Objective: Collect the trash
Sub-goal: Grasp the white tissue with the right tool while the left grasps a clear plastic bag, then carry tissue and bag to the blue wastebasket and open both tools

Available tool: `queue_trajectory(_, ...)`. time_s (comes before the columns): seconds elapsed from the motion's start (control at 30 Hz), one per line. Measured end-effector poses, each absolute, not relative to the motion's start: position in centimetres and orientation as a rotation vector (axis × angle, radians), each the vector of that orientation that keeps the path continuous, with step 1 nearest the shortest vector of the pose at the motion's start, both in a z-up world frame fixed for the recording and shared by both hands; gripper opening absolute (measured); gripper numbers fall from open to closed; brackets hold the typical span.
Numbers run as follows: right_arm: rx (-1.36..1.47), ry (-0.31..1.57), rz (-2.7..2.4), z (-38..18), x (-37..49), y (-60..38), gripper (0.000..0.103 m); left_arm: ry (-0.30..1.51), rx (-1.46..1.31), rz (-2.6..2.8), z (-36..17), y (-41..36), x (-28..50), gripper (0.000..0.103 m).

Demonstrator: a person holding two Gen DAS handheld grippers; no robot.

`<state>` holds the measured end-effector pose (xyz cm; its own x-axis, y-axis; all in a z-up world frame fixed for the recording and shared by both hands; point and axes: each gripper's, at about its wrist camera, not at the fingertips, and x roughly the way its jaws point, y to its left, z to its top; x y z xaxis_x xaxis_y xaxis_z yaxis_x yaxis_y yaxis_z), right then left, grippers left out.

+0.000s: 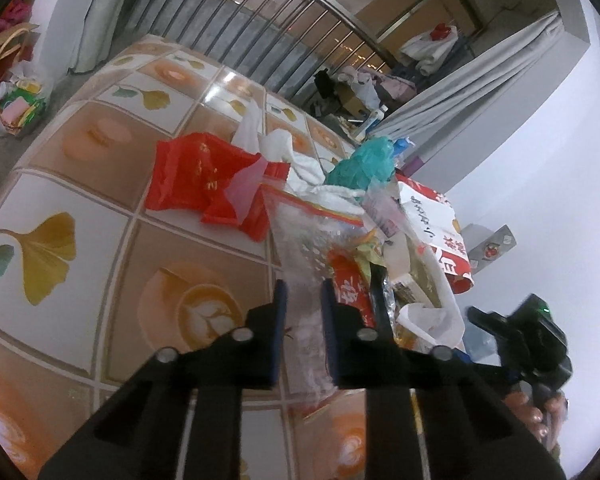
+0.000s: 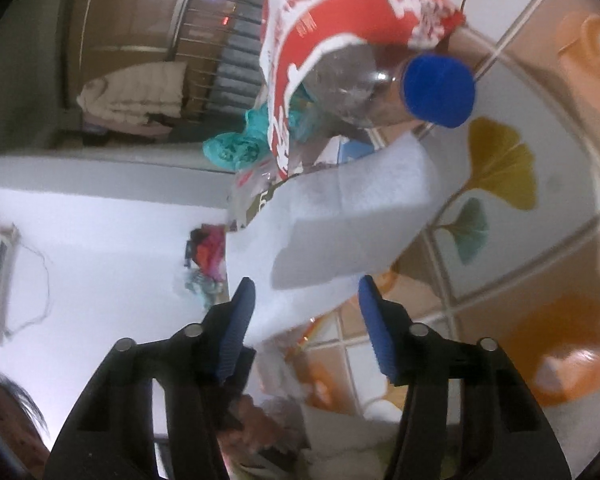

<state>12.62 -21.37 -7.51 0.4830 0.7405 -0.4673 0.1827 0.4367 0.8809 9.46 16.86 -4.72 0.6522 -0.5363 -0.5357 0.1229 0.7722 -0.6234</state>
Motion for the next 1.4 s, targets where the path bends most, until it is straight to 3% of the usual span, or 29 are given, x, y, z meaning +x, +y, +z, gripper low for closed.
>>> queue_trajectory(0.07,1.130,1.039,0.445,-7.7,12.8,-21.4,0.033,0.765,-0.583,-0.407,-4.5,17.0,9.3,0.010)
queue_trajectory(0.13,1.166,1.039,0.462,-8.3,12.8,-21.5,0.009,0.751,-0.579,-0.408,-4.1,17.1,8.9,0.009)
queue_trajectory(0.23,1.169,1.034,0.491,-8.1,11.9,-21.6,0.002,0.725,-0.576,-0.405,-3.5,17.5,8.3,0.007)
queue_trajectory(0.97,1.065,0.731,0.666,-0.7,3.6,-25.8,0.000,0.485,-0.491,-0.530,8.3,17.2,2.1,0.001)
queue_trajectory(1.23,1.073,0.499,0.450,0.1,-3.5,-35.0,0.000,0.480,-0.348,-0.835,13.4,6.6,3.1,0.001)
queue_trajectory(1.4,1.069,0.390,0.180,-0.4,-8.1,-41.1,0.000,0.566,-0.232,-1.067,14.7,-5.3,5.9,0.001)
